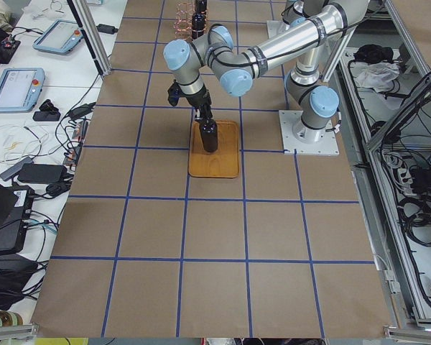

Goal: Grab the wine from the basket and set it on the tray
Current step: 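Carry the bottle over the wooden tray and lower it onto it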

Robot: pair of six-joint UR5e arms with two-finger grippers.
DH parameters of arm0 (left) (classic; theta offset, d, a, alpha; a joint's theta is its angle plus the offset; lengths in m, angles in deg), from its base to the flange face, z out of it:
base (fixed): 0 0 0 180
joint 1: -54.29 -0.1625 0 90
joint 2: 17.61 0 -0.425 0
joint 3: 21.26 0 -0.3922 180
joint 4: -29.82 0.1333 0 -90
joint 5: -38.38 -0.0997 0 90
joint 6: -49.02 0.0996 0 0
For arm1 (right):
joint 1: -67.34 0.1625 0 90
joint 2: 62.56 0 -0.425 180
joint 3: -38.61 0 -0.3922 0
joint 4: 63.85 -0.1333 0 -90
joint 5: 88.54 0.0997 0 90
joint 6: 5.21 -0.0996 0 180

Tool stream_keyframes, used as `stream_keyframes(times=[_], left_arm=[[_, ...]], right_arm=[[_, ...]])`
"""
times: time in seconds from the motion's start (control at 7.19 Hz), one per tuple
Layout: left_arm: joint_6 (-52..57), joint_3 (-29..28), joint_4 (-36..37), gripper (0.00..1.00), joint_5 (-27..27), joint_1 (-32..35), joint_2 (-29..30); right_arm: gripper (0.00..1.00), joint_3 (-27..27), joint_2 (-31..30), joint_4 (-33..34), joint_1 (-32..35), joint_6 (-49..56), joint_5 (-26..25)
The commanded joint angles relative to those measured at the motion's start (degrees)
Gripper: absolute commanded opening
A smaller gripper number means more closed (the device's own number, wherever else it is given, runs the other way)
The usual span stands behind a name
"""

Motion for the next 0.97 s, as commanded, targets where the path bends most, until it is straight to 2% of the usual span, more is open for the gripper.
stream_keyframes(times=[0.0,0.7,0.83], left_arm=[[-3.5,0.2,0.4,0.00,0.3,0.0,0.6],[-4.0,0.1,-0.2,0.00,2.1,0.0,0.5],[-3.9,0.2,-0.1,0.12,1.6,0.0,0.5]], right_arm=[[1.00,0.0,0.0,-0.1,0.0,0.0,0.0],[1.00,-0.8,0.0,-0.1,-0.1,-0.2,-0.1],[1.00,-0.9,0.0,0.2,-0.1,-0.3,0.0]])
